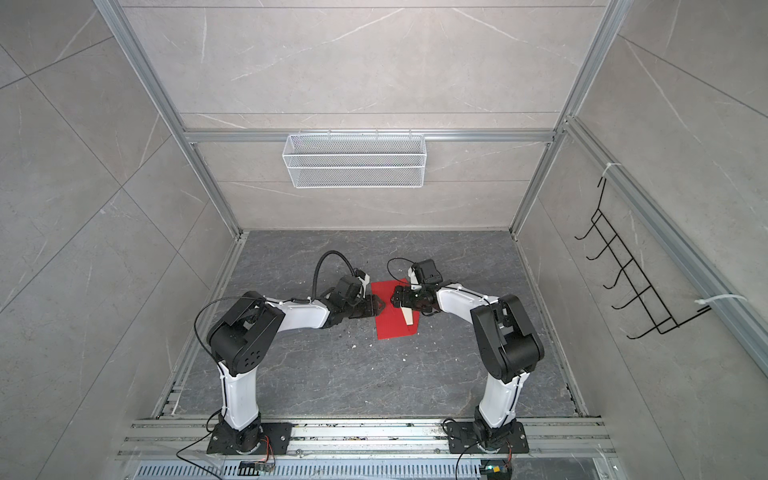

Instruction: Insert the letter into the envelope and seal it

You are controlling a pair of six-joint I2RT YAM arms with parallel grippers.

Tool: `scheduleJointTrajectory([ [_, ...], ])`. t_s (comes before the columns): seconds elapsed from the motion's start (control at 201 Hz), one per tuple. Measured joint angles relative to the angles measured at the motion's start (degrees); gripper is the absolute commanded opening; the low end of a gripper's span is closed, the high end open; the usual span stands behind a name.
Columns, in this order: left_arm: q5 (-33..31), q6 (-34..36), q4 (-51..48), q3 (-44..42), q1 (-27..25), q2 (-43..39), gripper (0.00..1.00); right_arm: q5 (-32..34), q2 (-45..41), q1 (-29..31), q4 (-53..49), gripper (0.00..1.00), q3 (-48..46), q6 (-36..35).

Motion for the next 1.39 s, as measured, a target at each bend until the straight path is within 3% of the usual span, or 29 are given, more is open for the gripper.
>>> scheduleJointTrajectory([
  [1.394, 1.27, -1.44, 2.03, 0.31, 0.11, 1.18, 0.46, -5.51, 1.79, 0.00, 8.28, 0.87, -2.75, 8.35],
])
